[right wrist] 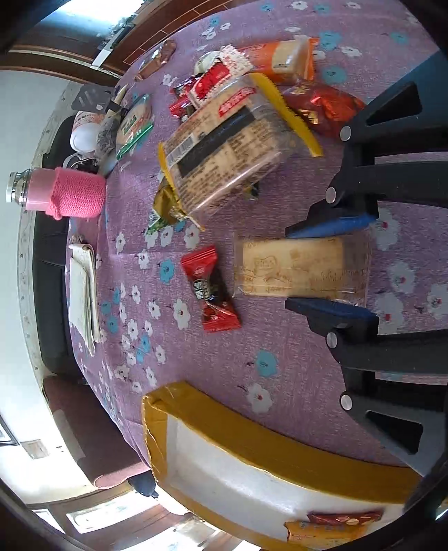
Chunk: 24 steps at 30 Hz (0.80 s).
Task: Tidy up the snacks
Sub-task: 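Grasp a red candy with left tool while right tool grasps a cracker bar, then drop the red candy and cracker bar into the tray, opening both tools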
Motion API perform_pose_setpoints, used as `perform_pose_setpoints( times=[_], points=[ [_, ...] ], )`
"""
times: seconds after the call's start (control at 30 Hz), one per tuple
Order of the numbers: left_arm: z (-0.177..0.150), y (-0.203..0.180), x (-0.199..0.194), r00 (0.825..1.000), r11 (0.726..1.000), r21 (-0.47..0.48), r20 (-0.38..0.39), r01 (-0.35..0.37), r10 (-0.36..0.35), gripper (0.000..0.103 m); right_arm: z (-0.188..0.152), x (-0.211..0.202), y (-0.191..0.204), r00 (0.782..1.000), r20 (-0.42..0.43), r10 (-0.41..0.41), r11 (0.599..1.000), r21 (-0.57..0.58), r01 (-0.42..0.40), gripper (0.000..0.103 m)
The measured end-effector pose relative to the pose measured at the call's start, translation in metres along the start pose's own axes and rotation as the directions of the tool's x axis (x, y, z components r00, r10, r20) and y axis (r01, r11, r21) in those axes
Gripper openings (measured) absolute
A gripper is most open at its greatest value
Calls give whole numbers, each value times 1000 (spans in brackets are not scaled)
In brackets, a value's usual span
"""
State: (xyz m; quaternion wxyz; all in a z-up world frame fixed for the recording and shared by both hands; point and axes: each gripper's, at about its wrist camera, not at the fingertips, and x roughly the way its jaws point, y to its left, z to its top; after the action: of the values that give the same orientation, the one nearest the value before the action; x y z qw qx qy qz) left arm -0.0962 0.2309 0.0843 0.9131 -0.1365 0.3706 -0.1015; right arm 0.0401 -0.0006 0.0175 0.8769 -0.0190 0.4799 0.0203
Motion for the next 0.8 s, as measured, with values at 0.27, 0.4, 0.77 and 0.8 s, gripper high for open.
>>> perform_pose_setpoints(
  times=[0.27,0.4,0.77,0.8],
  points=[
    [-9,36,-2,1000,994,-105,16,-4,6,18,-23,-39,-17,993,38,114,991,71,-117,34],
    [1,47,2,1000,990,-138,17,-10,12,18,-15,-79,10,958,88,273,962,11,-274,34],
    [47,94,46,994,971,-218,-71,-101,87,18,-1,-60,142,859,-111,500,842,-169,-512,34],
    [48,99,52,992,968,-224,-84,-115,98,18,-2,-52,149,859,-134,494,843,-166,-511,34]
  ],
)
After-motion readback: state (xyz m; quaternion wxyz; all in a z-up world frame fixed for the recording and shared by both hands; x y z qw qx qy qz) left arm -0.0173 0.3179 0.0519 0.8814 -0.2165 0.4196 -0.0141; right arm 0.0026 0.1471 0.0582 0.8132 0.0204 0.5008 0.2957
